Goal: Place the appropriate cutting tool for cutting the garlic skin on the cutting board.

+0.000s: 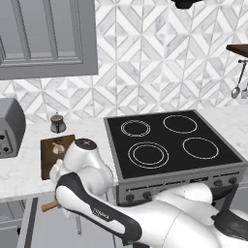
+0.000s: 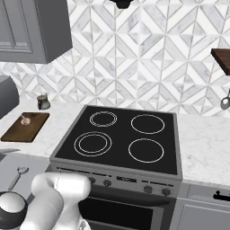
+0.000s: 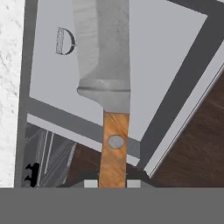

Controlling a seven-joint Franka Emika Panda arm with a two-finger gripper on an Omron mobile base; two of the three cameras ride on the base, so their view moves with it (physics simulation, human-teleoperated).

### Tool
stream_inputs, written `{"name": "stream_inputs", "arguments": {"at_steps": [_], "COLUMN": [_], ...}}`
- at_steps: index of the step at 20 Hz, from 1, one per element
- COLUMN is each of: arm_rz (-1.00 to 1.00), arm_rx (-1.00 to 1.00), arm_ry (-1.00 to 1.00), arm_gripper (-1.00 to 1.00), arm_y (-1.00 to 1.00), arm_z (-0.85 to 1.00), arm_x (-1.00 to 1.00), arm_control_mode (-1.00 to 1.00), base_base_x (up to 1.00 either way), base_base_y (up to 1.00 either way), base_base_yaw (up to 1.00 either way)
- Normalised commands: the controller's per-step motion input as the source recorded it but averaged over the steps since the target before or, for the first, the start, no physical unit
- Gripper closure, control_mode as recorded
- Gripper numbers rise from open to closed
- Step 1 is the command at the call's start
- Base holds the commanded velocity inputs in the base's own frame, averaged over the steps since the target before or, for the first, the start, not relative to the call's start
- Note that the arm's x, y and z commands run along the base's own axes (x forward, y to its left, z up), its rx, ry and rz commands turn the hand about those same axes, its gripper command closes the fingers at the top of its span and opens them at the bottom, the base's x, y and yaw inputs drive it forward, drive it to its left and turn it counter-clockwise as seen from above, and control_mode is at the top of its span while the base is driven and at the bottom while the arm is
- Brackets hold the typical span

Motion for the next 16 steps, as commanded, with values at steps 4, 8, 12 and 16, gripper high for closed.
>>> {"name": "stream_inputs", "arguments": {"at_steps": [4, 8, 12, 16], "arm_rz": [-0.16, -0.07, 0.0, 0.0], "arm_rx": [0.0, 0.0, 0.0, 0.0], "arm_ry": [0.0, 0.0, 0.0, 0.0], "arm_gripper": [1.0, 1.0, 1.0, 1.0], "arm_y": [-0.31, -0.22, -0.01, 0.0], "arm_z": [0.18, 0.07, 0.01, 0.0], "arm_x": [0.96, 1.0, 1.0, 0.96], "arm_control_mode": [-1.0, -1.0, -1.0, -1.0], "base_base_x": [0.0, 0.0, 0.0, 0.0], "base_base_y": [0.0, 0.0, 0.0, 0.0], "base_base_yaw": [0.0, 0.0, 0.0, 0.0]}}
